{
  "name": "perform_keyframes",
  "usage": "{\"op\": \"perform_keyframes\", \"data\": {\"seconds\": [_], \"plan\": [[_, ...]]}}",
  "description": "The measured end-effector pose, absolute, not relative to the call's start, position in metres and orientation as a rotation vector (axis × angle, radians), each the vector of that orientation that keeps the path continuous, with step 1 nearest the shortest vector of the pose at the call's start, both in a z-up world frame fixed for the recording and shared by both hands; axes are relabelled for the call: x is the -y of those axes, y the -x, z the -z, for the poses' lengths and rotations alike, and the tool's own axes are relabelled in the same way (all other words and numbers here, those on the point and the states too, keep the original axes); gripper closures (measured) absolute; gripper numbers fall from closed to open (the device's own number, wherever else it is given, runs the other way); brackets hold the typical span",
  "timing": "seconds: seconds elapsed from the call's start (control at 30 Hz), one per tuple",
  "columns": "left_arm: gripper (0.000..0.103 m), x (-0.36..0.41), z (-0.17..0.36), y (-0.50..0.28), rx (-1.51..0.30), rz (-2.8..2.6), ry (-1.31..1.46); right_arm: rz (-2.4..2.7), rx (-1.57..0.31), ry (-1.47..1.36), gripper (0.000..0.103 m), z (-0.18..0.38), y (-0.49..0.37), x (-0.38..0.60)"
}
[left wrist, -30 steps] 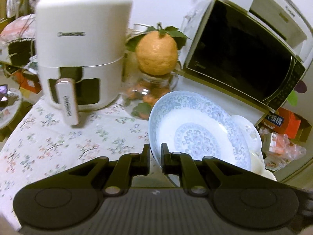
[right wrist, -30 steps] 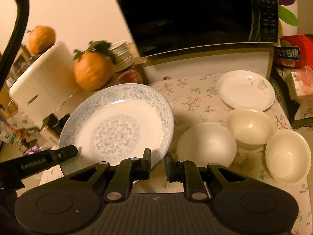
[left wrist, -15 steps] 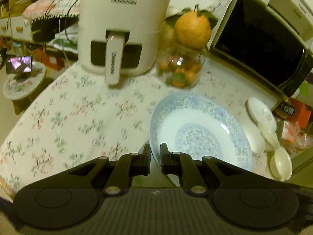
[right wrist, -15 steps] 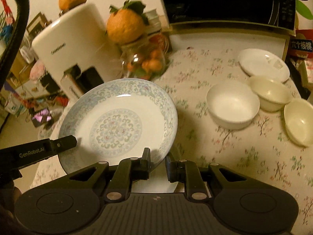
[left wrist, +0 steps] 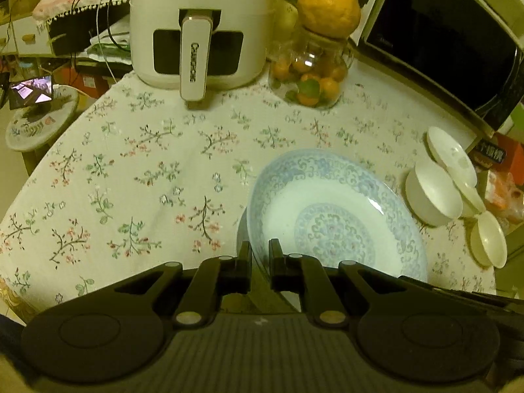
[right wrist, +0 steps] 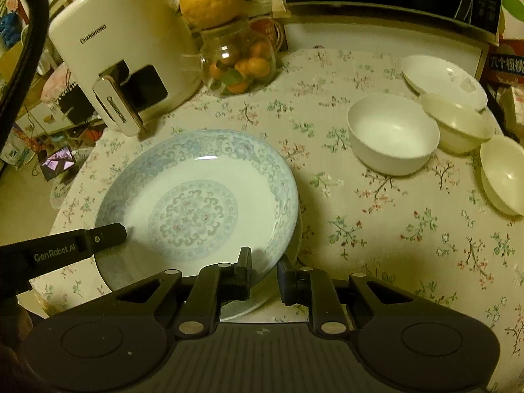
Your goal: Organize plates and bowls
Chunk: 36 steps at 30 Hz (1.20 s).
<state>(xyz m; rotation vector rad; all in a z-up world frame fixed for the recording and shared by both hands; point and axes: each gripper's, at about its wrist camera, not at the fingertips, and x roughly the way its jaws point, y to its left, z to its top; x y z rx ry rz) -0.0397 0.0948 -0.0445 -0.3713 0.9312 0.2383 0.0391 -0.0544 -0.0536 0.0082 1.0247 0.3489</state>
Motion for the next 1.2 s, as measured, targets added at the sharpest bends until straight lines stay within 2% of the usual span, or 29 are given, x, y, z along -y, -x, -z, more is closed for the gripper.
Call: {"op": "perform_keyframes", "data": {"seconds": [1.2], "plan": [[0.093,-0.09,0.065,0.036,-0.986,-0.244,0.319,-0.314,-1.056,0.068,0.086,0.072,-0.039,0.043]]}}
